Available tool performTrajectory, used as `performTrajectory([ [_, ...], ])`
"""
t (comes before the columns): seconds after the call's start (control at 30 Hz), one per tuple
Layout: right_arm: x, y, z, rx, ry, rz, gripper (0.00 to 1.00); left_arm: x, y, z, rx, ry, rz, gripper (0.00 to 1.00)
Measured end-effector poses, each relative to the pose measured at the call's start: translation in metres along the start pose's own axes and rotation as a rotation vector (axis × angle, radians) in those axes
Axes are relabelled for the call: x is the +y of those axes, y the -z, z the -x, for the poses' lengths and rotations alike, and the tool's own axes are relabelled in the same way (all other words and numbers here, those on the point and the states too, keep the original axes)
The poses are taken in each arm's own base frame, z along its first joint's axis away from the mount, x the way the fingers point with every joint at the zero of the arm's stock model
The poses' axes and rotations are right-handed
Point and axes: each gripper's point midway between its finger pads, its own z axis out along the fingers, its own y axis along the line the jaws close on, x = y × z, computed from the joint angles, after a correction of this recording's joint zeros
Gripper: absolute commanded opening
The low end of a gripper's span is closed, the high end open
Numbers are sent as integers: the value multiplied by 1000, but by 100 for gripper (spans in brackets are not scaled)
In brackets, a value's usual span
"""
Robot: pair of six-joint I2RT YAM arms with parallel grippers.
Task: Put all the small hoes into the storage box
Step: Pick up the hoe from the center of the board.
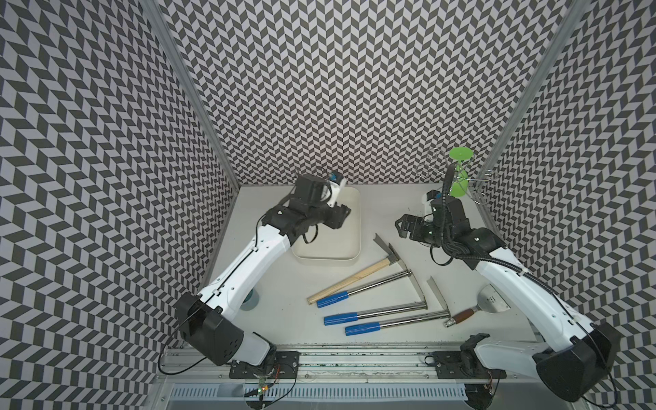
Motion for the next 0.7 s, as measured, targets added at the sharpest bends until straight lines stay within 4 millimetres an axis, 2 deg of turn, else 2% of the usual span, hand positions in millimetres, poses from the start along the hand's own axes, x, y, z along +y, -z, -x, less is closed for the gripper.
performTrajectory([
  [0.1, -11, 13, 10, -39, -60, -15, 96, -35, -21, -33, 106, -95, -66, 56],
  [0.2, -20, 28, 15, -79, -97, -23, 96, -55, -43, -66, 225, -175, -115, 57],
  [0.3, -24, 41, 19, -116, -111, -24, 96, -72, -62, -89, 325, -243, -166, 58],
  [0.57, -31, 59, 24, -164, -124, -36, 96, -131, -104, -116, 441, -382, -294, 56],
  [0.7, -34, 58, 20, -156, -125, -44, 96, -147, -127, -137, 503, -419, -304, 55],
])
